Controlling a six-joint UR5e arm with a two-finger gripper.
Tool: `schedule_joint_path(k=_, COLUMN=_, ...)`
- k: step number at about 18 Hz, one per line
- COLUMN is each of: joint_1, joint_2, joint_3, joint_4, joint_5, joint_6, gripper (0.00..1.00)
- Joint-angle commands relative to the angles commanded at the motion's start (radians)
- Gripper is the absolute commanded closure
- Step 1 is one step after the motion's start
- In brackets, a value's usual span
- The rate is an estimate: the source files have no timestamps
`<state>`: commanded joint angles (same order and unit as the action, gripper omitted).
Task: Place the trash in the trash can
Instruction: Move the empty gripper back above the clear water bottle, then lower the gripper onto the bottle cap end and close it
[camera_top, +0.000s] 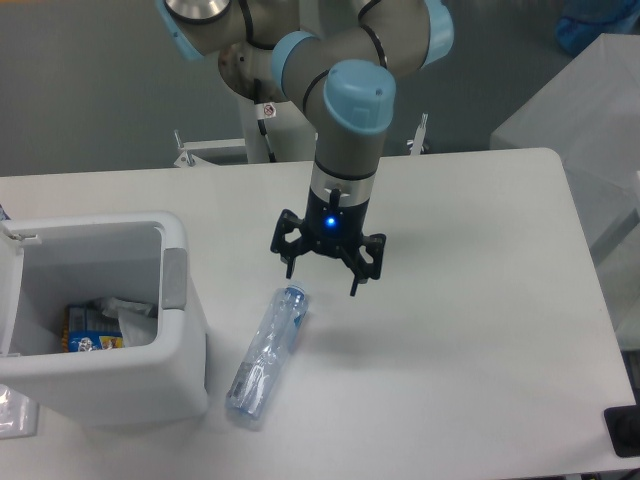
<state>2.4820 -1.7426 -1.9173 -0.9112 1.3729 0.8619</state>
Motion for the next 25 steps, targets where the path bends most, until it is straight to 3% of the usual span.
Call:
schedule_joint_path(k=6, joint_1=-0.003, joint_2=-0.017, joint_3=-0.058, joint_4=0.011, joint_5=0.028, joint_6=0.014, gripper=0.0)
schedule_joint_path(k=14, joint_1=-0.041, joint_2=-0.11, joint_3=-0.049, joint_4=0.017, joint_5=0.032, joint_6=0.006, gripper=0.0)
schedule_joint_path(k=25, joint_1=-0.092, joint_2=-0.155, joint_3=-0.055, joint_4=0.031, joint_5=0.077, joint_6=-0.006, gripper=0.0)
